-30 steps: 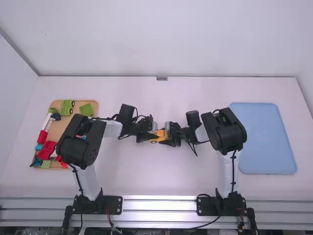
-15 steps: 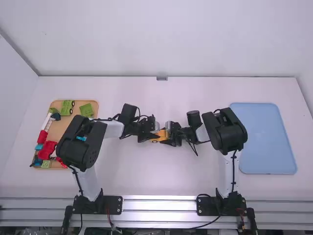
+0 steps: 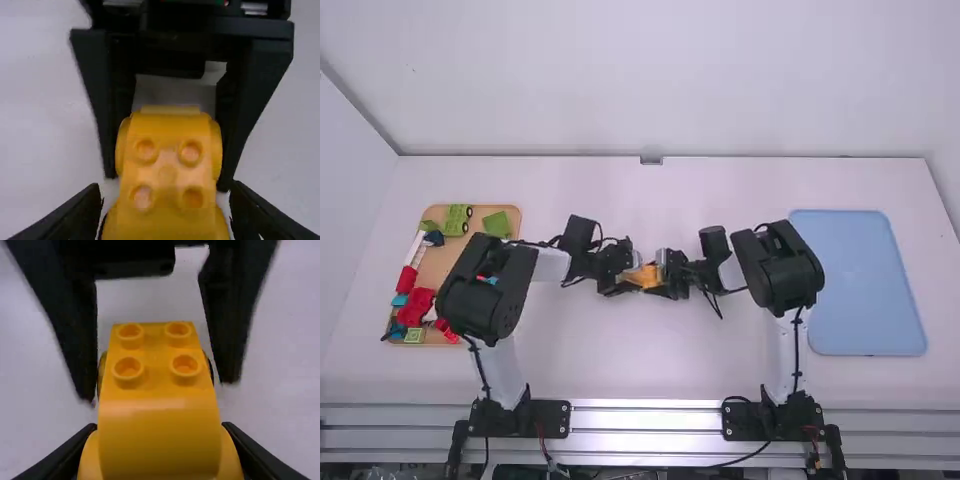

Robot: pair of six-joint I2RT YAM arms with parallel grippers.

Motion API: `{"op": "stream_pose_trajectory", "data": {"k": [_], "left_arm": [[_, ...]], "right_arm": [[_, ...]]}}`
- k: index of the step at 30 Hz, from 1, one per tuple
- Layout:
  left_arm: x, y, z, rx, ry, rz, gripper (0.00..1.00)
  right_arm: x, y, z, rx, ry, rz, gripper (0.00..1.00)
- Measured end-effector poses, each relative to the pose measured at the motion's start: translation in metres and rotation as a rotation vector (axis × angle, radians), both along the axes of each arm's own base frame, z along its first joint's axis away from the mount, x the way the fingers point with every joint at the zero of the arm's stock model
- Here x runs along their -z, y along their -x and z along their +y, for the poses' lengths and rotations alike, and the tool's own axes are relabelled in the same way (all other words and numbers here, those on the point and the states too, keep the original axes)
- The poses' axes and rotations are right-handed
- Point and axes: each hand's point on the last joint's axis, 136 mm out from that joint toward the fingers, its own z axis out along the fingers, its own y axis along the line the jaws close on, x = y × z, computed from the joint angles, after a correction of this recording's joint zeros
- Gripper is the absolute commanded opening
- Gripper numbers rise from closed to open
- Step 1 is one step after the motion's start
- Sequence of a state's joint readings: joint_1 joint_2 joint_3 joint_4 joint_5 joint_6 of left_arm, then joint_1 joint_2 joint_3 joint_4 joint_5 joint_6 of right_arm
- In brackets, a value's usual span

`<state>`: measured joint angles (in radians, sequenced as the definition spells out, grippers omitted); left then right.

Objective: Assemble lego blocks to make yellow taxi

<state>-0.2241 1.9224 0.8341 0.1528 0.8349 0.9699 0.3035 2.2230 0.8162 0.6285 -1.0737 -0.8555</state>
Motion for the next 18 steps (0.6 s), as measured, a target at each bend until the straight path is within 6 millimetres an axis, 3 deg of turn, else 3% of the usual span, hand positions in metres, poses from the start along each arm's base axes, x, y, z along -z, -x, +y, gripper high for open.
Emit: {"op": "stream_pose_trajectory", "data": {"k": [2,3,4,8,10,13,16,18], "left_arm": [[-0.007,-0.003,0.008,-0.013,0.022,-0.006,0.62],[-0.02,-0.009,0.019,-0.031,0.051,-0.035,0.76],[-0.032,-0.015,0.027,-0.044,0.076,-0.063,0.99],[-0.082,-0.035,0.069,-0.13,0.167,-0.167,0.99],[-0.093,-0.042,0.088,-0.187,0.182,-0.178,0.99],[-0.093,-0.051,0.107,-0.288,0.176,-0.138,0.99],[-0.086,-0.058,0.117,-0.378,0.149,-0.081,0.99],[-0.078,-0.064,0.125,-0.462,0.109,-0.041,0.99]], "right_arm": [[0.0,-0.003,-0.002,0.011,0.002,0.001,0.59],[0.0,-0.003,-0.003,0.014,-0.001,0.007,0.59],[0.0,-0.003,-0.004,0.016,-0.001,0.009,0.59],[0.0,-0.004,-0.005,0.019,-0.001,0.011,0.59],[-0.001,-0.006,-0.006,0.036,0.001,0.03,0.55],[-0.007,-0.015,-0.012,0.109,0.03,0.086,0.55],[-0.027,-0.033,-0.032,0.232,0.075,0.127,0.58],[-0.056,-0.051,-0.062,0.365,0.13,0.125,0.58]]}}
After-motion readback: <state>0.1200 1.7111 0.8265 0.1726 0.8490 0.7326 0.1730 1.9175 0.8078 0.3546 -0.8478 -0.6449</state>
